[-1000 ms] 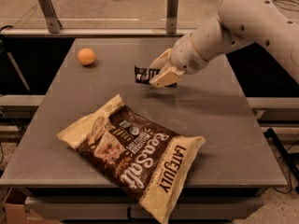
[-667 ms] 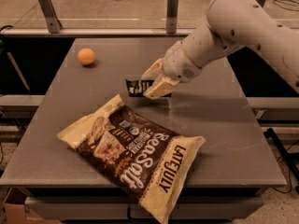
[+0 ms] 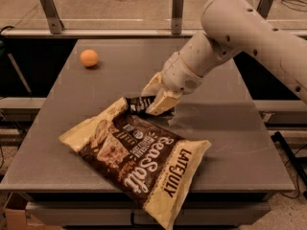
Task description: Move rxbar chocolate near brown chip bag
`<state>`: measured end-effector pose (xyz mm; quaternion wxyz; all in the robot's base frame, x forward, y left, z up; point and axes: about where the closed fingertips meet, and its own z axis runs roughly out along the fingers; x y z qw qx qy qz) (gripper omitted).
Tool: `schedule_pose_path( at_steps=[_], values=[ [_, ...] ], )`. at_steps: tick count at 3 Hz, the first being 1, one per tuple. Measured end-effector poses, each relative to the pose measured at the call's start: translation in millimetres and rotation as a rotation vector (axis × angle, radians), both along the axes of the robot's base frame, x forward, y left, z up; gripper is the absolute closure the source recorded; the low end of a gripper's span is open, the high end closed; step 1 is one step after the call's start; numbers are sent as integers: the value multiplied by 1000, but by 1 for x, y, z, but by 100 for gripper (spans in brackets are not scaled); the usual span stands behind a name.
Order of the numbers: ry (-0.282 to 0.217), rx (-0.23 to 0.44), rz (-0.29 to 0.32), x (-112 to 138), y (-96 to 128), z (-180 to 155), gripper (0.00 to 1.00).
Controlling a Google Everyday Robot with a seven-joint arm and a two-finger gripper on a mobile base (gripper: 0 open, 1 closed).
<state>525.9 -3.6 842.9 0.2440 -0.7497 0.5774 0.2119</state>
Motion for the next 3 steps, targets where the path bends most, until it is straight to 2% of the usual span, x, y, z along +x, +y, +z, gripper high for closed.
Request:
schedule_pose_path(
  at_steps=[2,3],
  values=[
    [-6,-46,42,0,-4,-3,12],
    [-8,-53,45,-2,-5,-2,0]
  ],
)
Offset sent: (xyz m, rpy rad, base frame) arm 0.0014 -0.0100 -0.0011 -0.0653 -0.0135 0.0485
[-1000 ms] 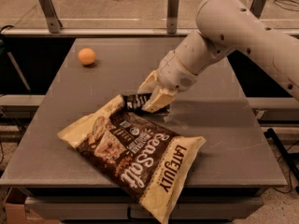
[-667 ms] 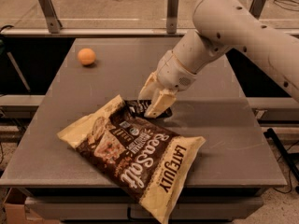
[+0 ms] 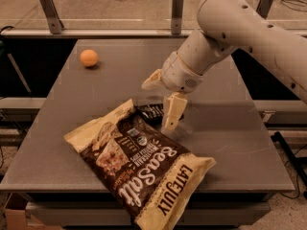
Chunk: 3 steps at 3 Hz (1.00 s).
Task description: Move rxbar chocolate near brown chip bag
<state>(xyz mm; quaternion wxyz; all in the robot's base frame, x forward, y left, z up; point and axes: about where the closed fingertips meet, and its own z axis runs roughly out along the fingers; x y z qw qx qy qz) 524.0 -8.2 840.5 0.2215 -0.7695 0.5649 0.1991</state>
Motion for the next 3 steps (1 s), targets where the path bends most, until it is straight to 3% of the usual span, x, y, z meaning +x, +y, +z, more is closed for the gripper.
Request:
schedule_pose_path(
  at_steps=[1,2,3],
  values=[
    [-7,26,-37,4,-10,9,0],
    [-92,62,-143,16,-45,46,0],
    [-217,106,-269,26,-87,101,0]
  ],
)
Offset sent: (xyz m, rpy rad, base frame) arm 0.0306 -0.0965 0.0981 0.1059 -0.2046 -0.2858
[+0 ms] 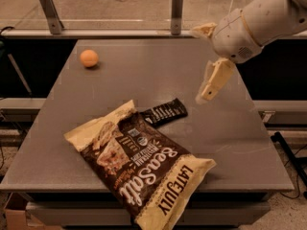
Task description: Move rxbar chocolate near brown chip bag
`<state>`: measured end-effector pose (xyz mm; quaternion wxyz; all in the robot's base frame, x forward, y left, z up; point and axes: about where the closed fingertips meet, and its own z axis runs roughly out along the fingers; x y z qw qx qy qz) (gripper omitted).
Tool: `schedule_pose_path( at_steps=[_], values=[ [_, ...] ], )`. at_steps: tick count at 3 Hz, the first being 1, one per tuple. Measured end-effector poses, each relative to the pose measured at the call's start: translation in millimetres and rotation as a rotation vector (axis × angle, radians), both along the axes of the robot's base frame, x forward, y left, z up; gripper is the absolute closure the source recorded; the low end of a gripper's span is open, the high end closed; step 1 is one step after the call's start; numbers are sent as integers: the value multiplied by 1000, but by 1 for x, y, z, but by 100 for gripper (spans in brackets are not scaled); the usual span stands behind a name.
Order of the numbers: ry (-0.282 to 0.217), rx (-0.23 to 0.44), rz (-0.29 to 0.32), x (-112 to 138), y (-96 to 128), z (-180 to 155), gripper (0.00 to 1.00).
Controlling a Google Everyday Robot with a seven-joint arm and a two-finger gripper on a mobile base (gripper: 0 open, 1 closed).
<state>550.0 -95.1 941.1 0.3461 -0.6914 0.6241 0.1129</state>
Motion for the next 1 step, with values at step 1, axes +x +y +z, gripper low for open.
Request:
schedule_pose_path(
  at_steps=[1],
  values=[
    [-122,58,-144,3,-33,49,0]
  ],
)
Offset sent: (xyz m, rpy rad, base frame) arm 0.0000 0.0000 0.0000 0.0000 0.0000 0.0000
